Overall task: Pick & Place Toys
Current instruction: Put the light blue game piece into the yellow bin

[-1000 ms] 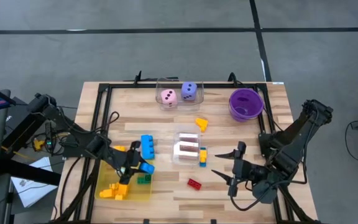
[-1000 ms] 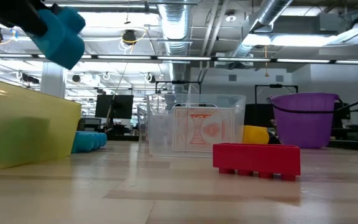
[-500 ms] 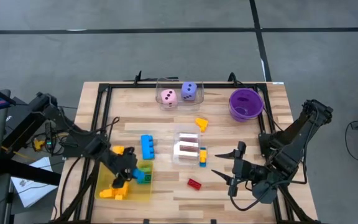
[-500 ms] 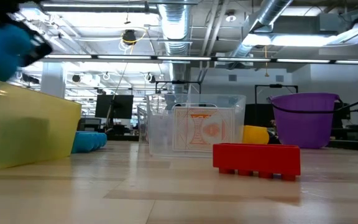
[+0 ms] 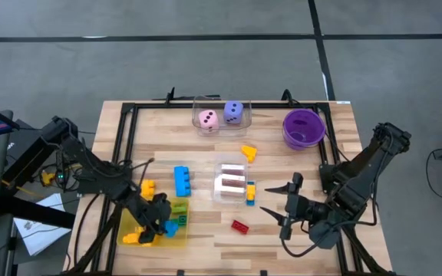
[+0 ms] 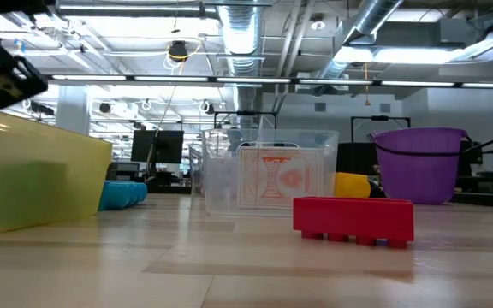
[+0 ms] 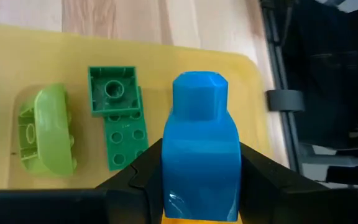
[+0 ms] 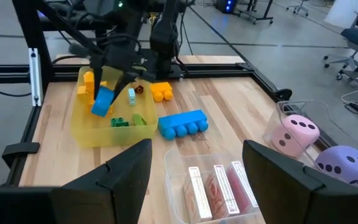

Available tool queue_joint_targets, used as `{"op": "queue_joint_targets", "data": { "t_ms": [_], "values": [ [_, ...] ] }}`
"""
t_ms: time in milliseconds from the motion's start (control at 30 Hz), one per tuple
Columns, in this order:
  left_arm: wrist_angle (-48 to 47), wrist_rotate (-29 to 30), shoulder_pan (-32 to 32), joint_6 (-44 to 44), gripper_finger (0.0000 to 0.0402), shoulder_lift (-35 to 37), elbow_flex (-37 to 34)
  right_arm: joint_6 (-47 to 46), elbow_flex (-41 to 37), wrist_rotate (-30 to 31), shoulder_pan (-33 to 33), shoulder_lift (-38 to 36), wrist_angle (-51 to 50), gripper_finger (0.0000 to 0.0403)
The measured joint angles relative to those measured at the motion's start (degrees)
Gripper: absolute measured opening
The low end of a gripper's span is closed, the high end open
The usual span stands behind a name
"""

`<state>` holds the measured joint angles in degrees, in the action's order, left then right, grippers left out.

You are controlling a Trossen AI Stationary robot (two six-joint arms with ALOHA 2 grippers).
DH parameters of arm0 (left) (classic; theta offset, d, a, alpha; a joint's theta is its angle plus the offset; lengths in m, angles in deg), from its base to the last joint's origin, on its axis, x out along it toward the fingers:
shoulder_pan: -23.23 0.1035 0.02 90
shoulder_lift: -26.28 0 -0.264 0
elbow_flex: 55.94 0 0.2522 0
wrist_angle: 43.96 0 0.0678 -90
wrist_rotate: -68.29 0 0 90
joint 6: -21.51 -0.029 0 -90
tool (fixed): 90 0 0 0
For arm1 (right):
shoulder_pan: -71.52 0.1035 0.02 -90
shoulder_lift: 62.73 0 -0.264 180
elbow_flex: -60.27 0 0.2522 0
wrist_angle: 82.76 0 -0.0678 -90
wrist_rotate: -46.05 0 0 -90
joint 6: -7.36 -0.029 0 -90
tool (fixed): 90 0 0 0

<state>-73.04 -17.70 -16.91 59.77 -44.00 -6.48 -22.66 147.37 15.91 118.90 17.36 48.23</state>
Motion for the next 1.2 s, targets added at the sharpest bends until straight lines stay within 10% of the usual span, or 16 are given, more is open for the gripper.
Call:
{"op": "queue_joint_targets", "data": {
  "t_ms": [1200],
  "values": [
    [-3.66, 0.02, 1.15, -1.04, 0.0141, -10.91, 4.04, -0.02, 0.0, -1.52, -0.24, 0.02, -0.32, 0.0244]
  ]
}}
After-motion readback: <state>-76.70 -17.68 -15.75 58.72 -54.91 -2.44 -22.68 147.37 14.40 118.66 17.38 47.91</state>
